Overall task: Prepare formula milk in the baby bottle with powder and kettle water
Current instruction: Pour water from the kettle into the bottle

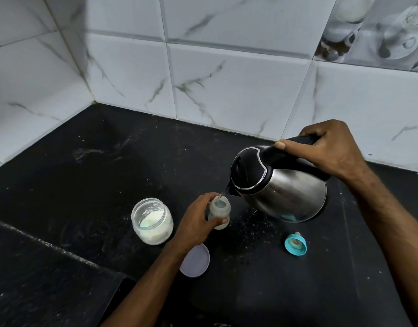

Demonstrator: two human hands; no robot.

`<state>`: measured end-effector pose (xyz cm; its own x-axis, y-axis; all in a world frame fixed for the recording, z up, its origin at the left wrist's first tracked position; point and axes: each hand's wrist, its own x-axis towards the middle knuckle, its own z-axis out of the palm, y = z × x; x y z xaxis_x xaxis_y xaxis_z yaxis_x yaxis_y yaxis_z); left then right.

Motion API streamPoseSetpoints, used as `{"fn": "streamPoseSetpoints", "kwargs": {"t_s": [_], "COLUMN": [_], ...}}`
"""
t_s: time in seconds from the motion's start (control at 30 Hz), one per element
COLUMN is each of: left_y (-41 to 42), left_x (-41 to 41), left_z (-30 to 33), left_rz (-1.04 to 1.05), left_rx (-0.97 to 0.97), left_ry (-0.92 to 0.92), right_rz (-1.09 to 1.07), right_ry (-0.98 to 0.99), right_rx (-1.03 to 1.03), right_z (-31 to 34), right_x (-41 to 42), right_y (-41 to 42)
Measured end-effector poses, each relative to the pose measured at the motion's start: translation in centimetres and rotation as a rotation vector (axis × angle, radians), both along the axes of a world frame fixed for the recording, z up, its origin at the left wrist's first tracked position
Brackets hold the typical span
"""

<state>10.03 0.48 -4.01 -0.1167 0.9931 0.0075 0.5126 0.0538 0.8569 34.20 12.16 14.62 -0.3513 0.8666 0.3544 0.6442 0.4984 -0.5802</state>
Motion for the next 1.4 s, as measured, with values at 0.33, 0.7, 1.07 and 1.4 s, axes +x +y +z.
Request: {"fn": "streamPoseSetpoints", "kwargs": {"t_s": [0.33,0.7,1.07,1.4], "left_y": [0.02,0.03,0.12,0.1], "left_x": [-0.08,-0.21,-0.12,-0.19], "left_z": [-0.06,-0.3,-0.25,-0.18], "left_rz": [0.002,-0.001,-0.005,-0.006], "left_rx": [-0.005,0.004,0.004,0.01], "left_ry": [0.022,0.022,0.021,0.026], "right_rz": [-0.007,-0.014,-0.008,-0.012], "right_ry": [0.003,-0.029,-0.034,-0.028], "right_rx": [-0.005,-0.007,0.003,0.003], "right_z": [-0.03,-0.07,0.1,0.15], "right_x": [0.15,0.15,0.16,0.4], "right_y": [0.01,-0.1,-0.08,-0.02]}}
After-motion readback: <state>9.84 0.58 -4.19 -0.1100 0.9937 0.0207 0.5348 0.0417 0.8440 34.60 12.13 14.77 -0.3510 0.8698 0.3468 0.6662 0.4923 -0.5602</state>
